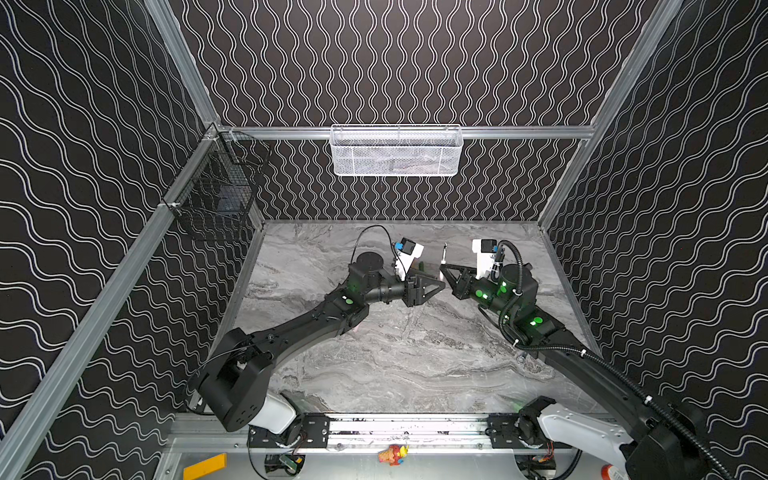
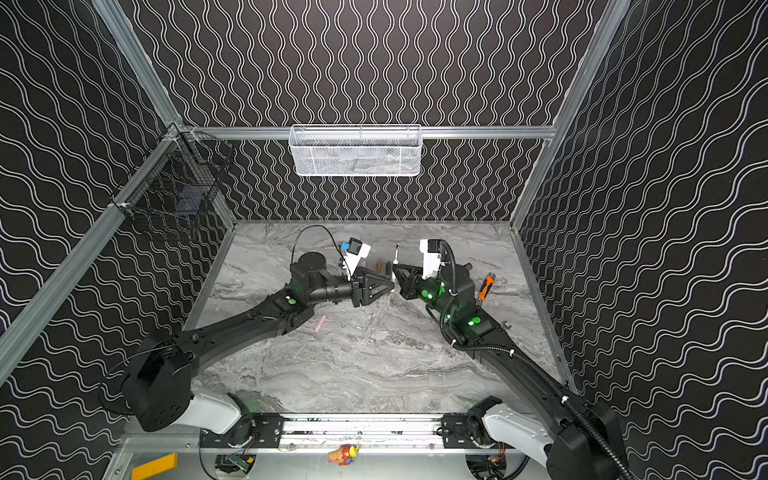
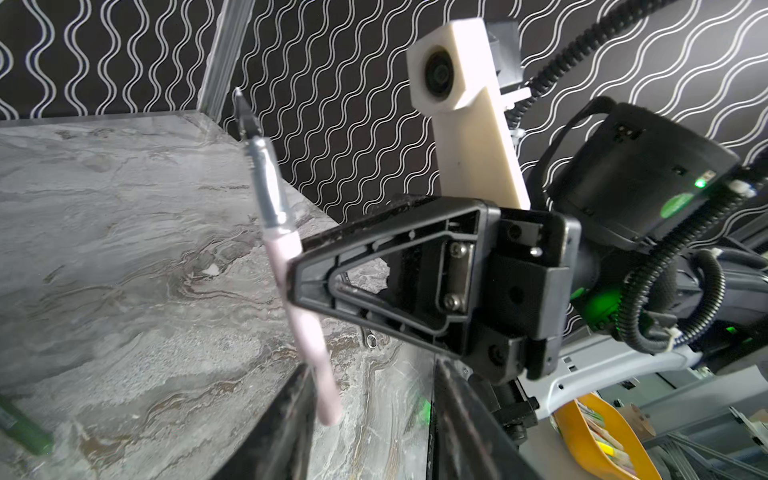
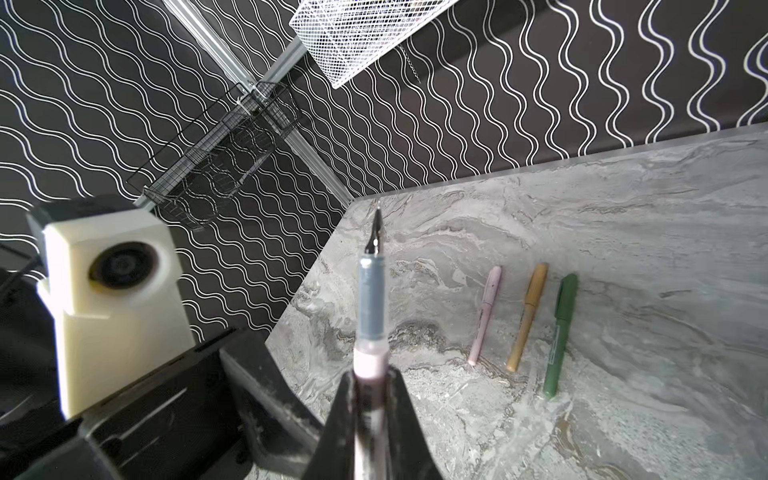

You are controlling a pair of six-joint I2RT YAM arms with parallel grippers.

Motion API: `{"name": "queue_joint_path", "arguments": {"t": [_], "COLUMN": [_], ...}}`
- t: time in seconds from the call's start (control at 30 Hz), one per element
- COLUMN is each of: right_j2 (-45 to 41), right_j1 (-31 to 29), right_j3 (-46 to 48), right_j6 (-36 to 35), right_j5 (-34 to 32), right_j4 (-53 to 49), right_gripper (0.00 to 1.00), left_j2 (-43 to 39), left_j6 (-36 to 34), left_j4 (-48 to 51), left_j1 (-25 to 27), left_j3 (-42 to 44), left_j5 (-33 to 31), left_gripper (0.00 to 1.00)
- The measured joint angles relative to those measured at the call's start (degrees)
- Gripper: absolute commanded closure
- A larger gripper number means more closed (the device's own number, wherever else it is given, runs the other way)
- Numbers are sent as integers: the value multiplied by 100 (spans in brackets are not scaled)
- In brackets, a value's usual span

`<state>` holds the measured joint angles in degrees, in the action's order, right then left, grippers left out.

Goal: Insert the pens into the pen caps
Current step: 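Close the left gripper on the pen body while the right gripper holds it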

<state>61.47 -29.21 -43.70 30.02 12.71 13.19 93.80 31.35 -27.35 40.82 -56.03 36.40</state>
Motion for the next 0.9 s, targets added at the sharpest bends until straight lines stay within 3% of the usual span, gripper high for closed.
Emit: {"name": "queue_joint_path", "arguments": {"t": [0.53,0.9], "right_j2": [63,-17], "right_j1": [-68,-79], "right_j3": [-7,-55], "right_j6": [247,44], "right_j5": [181,-61], "right_j4": [173,61], "right_gripper": [91,91], "left_j2": [68,-245], "left_j6": [11,-234], "left_j4": [-37,181], "left_j1": [7,7], "left_j3": [-42,-42], "left_j5": [146,-146], "left_gripper": [59,48]}}
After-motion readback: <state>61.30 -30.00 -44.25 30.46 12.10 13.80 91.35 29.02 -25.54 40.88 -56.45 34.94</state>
